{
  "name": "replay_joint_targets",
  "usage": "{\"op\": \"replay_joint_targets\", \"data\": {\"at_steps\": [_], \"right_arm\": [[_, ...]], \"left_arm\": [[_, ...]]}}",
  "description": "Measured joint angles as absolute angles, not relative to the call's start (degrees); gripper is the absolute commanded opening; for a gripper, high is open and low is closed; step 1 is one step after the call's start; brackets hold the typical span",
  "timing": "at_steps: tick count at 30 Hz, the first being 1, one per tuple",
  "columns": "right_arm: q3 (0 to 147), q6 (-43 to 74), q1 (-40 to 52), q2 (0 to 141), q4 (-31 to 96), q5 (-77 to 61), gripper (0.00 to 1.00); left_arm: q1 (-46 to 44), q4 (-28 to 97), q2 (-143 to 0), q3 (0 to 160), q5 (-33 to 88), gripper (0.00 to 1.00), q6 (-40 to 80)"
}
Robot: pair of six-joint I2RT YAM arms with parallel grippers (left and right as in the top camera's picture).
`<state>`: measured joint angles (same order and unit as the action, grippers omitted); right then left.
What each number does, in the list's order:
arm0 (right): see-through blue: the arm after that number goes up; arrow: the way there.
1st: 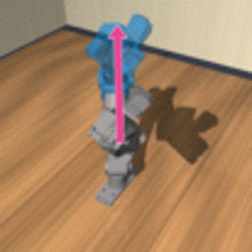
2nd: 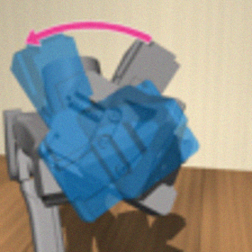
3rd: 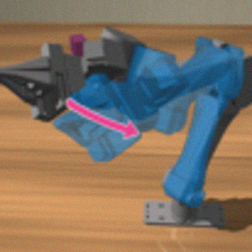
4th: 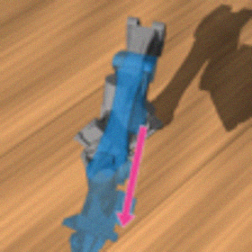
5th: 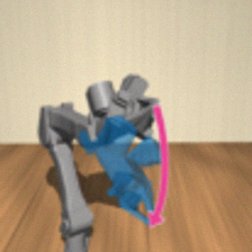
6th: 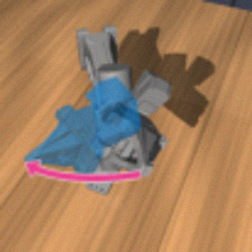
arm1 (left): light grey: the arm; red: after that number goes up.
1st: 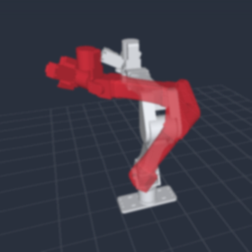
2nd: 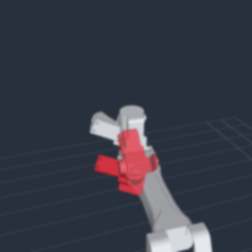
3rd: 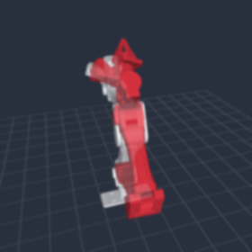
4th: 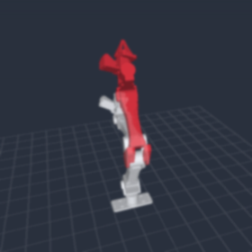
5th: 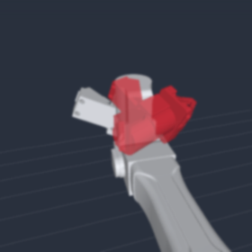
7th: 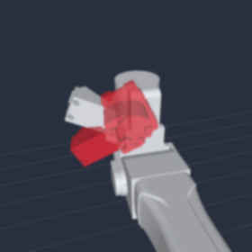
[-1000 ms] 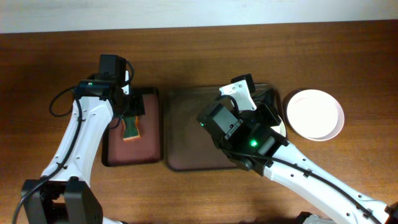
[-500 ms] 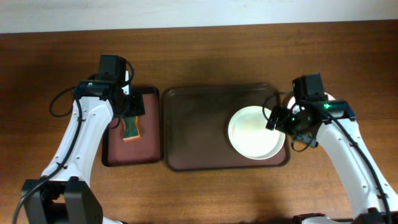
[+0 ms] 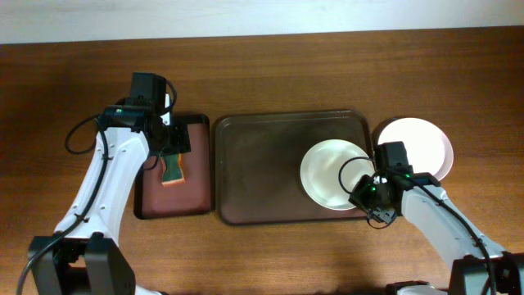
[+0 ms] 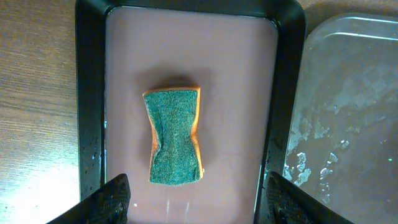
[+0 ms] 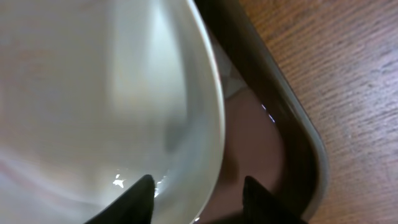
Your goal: Clean dirty plates on tray and stack at the side
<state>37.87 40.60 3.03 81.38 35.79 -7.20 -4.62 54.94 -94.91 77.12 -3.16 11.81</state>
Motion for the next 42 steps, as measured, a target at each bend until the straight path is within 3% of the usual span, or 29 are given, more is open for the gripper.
{"op": "replay_joint_targets", "data": {"at_steps": [2,4,8,11,17,24,28,38,42], "right_arm": [[37.47,40.75,3.03,81.38,34.35,-7.20,0.34],[37.47,40.93,3.03,81.38,34.13,-7.20,0.21],[37.47,41.50,3.03,81.38,33.76,-7.20,0.19],[37.52,41.65,3.03,83.55,32.64,-7.20,0.04],[38.89,41.08,3.03,84.03,30.79,-8.51,0.04],[59.16,28.14,3.03,83.99,42.74,-6.87,0.04],[64.82,22.83,4.67,83.35,49.32,5.10,0.04],[65.47,20.80,32.40,82.54,50.74,55.02,0.04],[65.47,20.75,39.83,82.52,50.61,67.96,0.04]], "left_arm": [[-4.62,55.00,-94.91,77.12,-3.16,0.68,11.84],[-4.62,55.00,-94.91,77.12,-3.16,0.68,11.84],[-4.62,55.00,-94.91,77.12,-3.16,0.68,11.84],[-4.62,55.05,-94.91,77.12,-3.16,0.68,11.84],[-4.62,55.02,-94.91,77.12,-3.16,0.68,11.84],[-4.62,55.37,-94.91,77.08,-3.14,0.68,11.84],[-4.62,55.40,-94.91,77.08,-3.14,0.68,11.84],[-4.62,55.42,-94.91,77.08,-3.14,0.68,11.84],[-4.62,55.42,-94.91,77.08,-3.14,0.68,11.84]]}}
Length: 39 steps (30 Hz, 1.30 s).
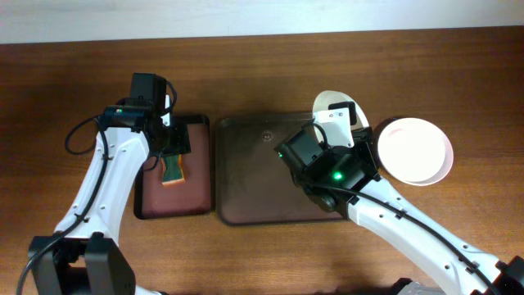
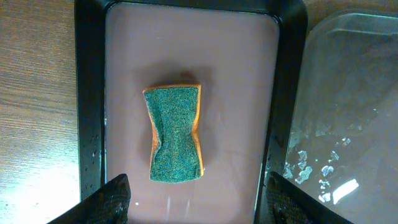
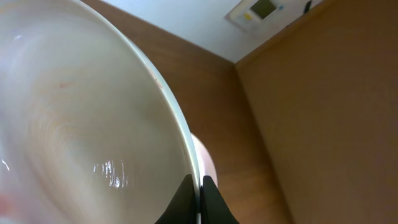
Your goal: Clean dirty plates on tray and stack at the side
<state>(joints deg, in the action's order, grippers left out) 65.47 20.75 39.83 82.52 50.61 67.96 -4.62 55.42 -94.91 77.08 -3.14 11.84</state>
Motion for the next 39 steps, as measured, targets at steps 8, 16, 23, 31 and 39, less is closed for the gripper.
{"op": "replay_joint_targets", "data": {"at_steps": [8,16,23,31,39], "right_arm": [[65.47,20.75,40.01,82.52,49.65,70.70,0.04],[65.47,21.47,15.59,82.30,42.65,40.88,0.04],[65.69,23.70,-19.44,83.74,42.68,11.75,0.04],[65.78,22.09,-29.17,99.61,40.64,-2.83,0.78],[73.93,2.33,-14.11,96.66,50.43,-21.50,0.99]], "left_arm": [[-4.62,55.42,-94.91,77.08,-3.16,0.68,11.84],[-4.62,55.99,-94.91,77.01,-3.18,0.79,12.03],[-4.62,56.51,-94.91,77.01,-3.16,0.79,12.03],[-4.62,56.53,-94.91,77.01,-3.16,0.80,12.03],[-4.62,55.02,-94.91,76.97,-3.16,1.00,12.21]]}}
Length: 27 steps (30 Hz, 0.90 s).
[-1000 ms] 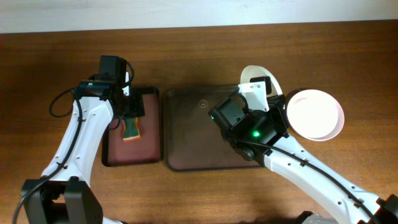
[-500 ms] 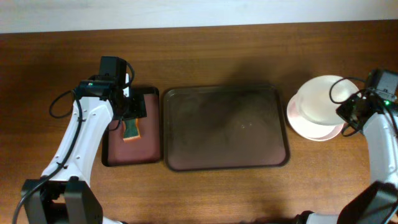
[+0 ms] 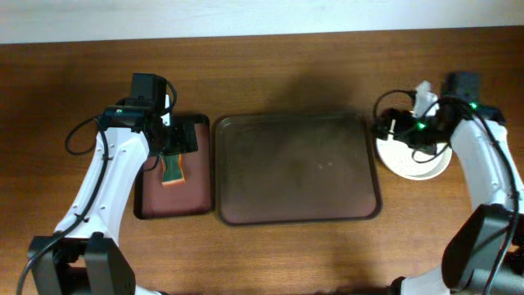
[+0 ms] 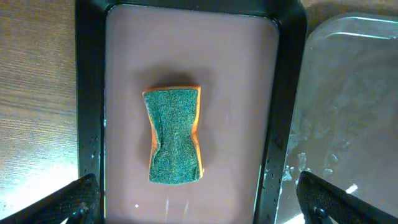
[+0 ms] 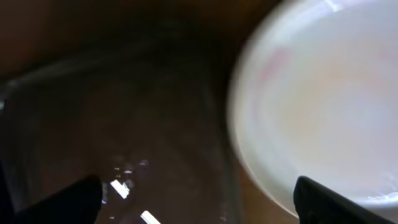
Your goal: Clean dirty plates on tray and stack at the side
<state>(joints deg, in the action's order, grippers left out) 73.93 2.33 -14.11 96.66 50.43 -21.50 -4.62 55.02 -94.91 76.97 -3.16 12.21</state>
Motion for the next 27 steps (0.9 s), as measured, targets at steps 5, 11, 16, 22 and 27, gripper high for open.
{"op": "replay_joint_targets", "data": {"at_steps": [5,11,16,22,27], "right_arm": [[76.73,1.23,3.53,96.47,60.86,-11.00,0.99],[73.34,5.93,8.32,90.43,67.53,-9.96,0.99],[56.31,6.07,8.32,57.08,58.89,-9.26,0.99],[52.90,6.24,8.36,24.27,59.55,-3.81,0.99],[52.90,6.22,8.36,22.06,59.55,-3.44,0.99]], "left_arm": [[-4.62,59.37,-94.91,75.81,-3.16,1.00,12.21],[-4.62,71.16,-93.71,72.90,-3.16,1.00,12.19],[-6.35,60.86,-69.32,55.86,-3.11,1.00,12.19],[-8.40,51.22,-37.15,44.40,-3.16,1.00,12.25],[-8.40,51.48,-35.94,44.07,-3.16,1.00,12.23]]}}
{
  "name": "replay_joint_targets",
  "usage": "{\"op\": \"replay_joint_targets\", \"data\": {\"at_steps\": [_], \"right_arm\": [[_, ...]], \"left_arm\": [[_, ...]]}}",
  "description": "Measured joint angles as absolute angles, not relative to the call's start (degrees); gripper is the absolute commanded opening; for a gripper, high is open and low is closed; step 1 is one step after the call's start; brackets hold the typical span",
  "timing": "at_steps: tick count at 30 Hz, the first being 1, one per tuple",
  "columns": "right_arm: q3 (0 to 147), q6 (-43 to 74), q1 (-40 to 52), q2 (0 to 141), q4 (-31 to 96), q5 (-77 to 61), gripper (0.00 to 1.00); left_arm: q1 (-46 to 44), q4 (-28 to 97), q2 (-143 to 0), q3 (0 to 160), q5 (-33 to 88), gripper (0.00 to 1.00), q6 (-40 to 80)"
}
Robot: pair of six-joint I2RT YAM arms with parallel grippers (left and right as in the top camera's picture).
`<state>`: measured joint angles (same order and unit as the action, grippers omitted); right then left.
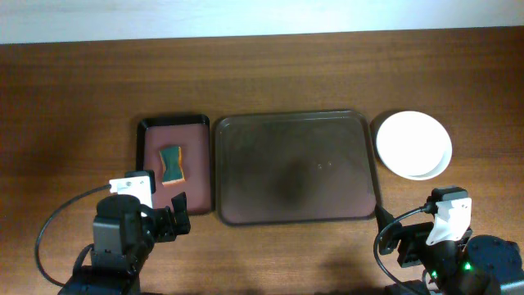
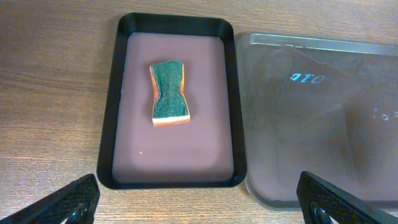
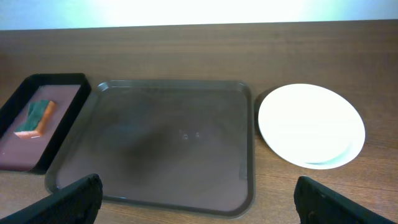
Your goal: Clean dirty plates on tray and stack at the side
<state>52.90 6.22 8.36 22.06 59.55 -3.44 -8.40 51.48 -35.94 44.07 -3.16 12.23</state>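
Note:
Two white plates (image 1: 412,145) lie stacked on the table right of the big dark tray (image 1: 295,172), which holds nothing; the stack (image 3: 311,124) shows again in the right wrist view. A green and orange sponge (image 2: 170,93) lies in the small black tray (image 2: 111,118). My left gripper (image 2: 199,208) hangs open at the near table edge, in front of the small tray. My right gripper (image 3: 199,208) is also open, nothing between its fingers, at the near edge in front of the big tray's right corner.
The big tray (image 3: 168,143) has a wet, shiny floor. Bare wooden table surrounds both trays. My left arm (image 1: 131,229) and right arm (image 1: 442,242) sit low at the near edge, well away from the plates and the sponge (image 3: 37,117).
Both arms have pulled back to the near table edge: the left from over the sponge tray, the right from the plate stack. Both grippers remain open. Plates, sponge and trays are unmoved.
First one white plate lay on the big tray with my right gripper at its rim, another plate at the side. Then the right gripper held that plate up, tilted. Then it lay on the side plate, tray empty. Now both arms are withdrawn.

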Motion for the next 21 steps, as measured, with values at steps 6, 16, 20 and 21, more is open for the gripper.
{"op": "replay_joint_targets", "data": {"at_steps": [6,16,20,21], "right_arm": [[49.89,6.02,8.34,19.62,57.54,-1.93,0.99],[8.80,5.82,2.17,0.62,5.72,-3.33,0.99],[0.99,4.43,2.17,0.58,-3.79,-4.54,0.99],[0.93,3.38,2.17,0.56,-0.43,-4.56,0.99]], "left_arm": [[-8.40,51.46,-35.94,44.07,-3.16,1.00,12.23],[-8.40,51.55,-35.94,43.92,-3.16,1.00,12.25],[-8.40,51.55,-35.94,43.90,-3.16,1.00,12.25],[-8.40,51.57,-35.94,43.92,-3.14,1.00,12.23]]}}
